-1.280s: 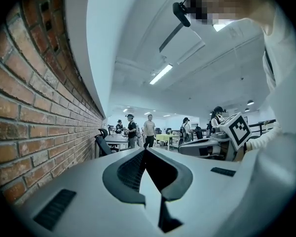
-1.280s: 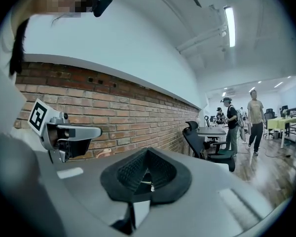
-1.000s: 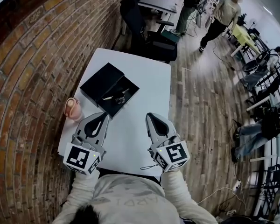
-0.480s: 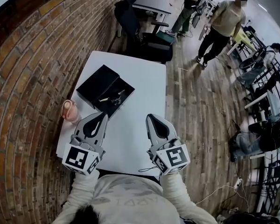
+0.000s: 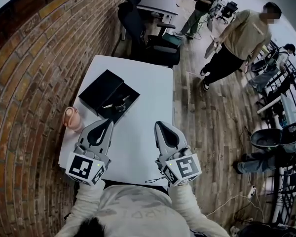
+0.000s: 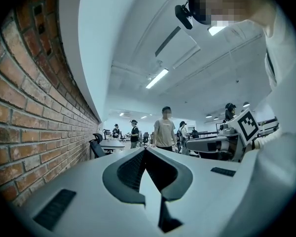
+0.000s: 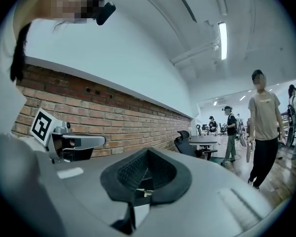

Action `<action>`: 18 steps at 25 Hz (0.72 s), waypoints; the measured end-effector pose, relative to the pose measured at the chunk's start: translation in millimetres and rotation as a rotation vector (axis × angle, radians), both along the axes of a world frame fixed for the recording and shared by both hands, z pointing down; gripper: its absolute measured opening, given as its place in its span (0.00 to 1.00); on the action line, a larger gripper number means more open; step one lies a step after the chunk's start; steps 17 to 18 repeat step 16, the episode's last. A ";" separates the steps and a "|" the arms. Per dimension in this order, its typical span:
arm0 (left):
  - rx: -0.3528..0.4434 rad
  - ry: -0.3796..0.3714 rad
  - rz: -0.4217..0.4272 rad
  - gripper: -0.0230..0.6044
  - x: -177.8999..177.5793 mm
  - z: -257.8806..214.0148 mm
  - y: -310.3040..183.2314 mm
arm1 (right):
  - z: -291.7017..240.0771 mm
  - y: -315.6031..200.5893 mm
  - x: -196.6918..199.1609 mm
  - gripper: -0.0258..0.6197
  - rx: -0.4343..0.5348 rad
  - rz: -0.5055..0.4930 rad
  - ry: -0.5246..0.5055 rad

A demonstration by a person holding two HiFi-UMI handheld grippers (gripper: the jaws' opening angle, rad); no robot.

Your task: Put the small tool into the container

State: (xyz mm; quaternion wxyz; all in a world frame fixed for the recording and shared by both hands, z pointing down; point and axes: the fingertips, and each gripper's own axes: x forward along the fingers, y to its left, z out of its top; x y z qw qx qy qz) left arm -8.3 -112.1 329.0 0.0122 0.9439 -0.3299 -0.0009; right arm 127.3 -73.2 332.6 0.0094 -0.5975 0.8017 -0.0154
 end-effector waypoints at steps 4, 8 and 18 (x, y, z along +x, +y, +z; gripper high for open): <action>-0.001 0.005 0.004 0.04 1.0 1.1 1.6 | 0.2 1.9 -0.4 0.06 0.004 0.000 -0.002; -0.002 0.010 0.004 0.04 0.5 1.6 0.1 | 0.6 0.9 -1.4 0.06 0.006 -0.002 -0.001; -0.009 0.019 0.008 0.04 -1.2 2.2 -0.8 | 0.5 1.0 -4.4 0.06 0.006 -0.002 0.001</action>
